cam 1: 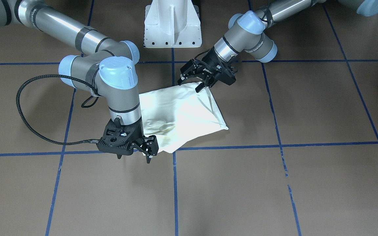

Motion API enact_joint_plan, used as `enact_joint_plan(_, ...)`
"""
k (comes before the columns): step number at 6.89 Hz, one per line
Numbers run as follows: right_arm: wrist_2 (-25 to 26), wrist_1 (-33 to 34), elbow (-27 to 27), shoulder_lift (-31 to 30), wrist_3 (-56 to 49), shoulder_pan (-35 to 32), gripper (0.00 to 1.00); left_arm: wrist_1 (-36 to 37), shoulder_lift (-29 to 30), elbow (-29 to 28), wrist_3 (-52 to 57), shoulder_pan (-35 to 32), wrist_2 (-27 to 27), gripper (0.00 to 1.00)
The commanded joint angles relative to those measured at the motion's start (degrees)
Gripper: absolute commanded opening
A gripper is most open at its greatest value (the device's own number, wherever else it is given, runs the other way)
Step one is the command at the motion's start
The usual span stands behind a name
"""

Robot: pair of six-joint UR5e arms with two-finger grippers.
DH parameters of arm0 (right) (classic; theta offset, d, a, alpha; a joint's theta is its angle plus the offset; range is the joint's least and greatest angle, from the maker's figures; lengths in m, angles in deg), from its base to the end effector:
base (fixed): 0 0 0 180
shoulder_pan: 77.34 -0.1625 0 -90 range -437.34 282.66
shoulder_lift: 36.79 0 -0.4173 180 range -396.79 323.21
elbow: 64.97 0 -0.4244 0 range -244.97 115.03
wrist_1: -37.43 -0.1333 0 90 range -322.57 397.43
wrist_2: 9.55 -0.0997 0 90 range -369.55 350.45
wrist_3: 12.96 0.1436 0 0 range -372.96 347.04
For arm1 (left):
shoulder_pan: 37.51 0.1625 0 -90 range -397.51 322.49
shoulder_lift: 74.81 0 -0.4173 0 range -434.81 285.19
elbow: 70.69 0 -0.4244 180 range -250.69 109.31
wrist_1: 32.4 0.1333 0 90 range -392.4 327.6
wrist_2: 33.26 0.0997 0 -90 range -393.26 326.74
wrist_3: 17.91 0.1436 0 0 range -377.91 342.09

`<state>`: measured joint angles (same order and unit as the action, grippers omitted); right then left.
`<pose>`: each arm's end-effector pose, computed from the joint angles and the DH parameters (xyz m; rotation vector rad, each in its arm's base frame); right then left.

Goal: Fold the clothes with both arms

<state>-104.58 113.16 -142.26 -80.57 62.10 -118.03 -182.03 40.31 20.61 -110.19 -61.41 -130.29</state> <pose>-0.5492 -0.6314 0.2392 0.3179 -0.7808 0.3861 0.5988 -0.3919 0.2619 0.1850 1.4971 -0.2752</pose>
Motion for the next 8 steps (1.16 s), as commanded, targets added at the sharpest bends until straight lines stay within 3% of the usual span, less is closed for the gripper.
enact_joint_plan(1, -0.06, -0.07, -0.06, -0.24, 0.00, 0.00, 1.00, -0.22, 0.54, -3.22, -0.45, 0.17, 0.09, 1.00)
enact_joint_plan(5, -0.15, 0.02, -0.50, -0.68, -0.17, 0.00, 1.00, -0.57, 0.28, -5.26, -0.19, 0.44, 0.10, 1.00)
enact_joint_plan(8, -0.33, 0.02, -0.76, -0.68, -0.18, 0.00, 1.00, 3.18, 0.19, 0.52, 0.16, -1.75, -2.70, 1.00)
